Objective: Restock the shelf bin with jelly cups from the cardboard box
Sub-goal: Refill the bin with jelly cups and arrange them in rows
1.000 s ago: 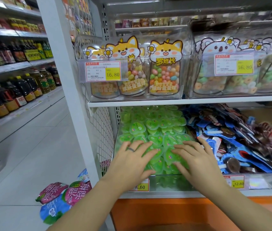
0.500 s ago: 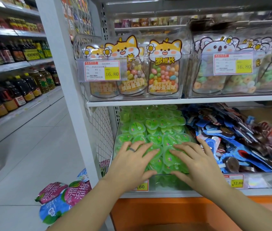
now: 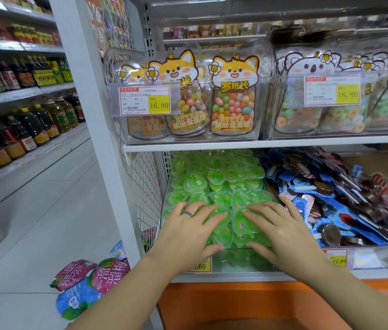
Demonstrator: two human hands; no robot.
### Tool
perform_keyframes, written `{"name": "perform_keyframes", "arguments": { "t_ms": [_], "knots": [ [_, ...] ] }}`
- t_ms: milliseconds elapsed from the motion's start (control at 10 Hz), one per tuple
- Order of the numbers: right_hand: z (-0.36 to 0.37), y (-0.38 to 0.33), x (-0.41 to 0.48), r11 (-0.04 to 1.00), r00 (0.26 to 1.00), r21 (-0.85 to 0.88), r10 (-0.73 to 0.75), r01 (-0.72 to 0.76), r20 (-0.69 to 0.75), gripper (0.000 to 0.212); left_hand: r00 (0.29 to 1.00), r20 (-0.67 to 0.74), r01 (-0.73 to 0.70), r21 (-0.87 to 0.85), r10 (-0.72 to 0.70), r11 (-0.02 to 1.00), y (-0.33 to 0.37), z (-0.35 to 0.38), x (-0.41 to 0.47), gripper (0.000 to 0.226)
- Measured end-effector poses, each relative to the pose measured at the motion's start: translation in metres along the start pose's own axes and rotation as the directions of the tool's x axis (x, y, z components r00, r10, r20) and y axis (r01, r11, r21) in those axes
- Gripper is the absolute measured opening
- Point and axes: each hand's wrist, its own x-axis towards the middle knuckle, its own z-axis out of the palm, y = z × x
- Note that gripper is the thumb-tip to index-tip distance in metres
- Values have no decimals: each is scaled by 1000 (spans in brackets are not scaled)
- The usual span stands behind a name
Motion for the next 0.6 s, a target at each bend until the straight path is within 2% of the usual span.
{"name": "perform_keyframes", "arguments": {
  "t_ms": [500,600],
  "knots": [
    [-6,-4,-1,998,998,54,36,-38,46,60,999,-38,-18,-32,17,999,-1,-3,-2,62],
    [-10,-8,2,995,999,87,46,-48,25,60,995,-98,23,-138,-37,990,-2,-8,-4,54]
  ]
}}
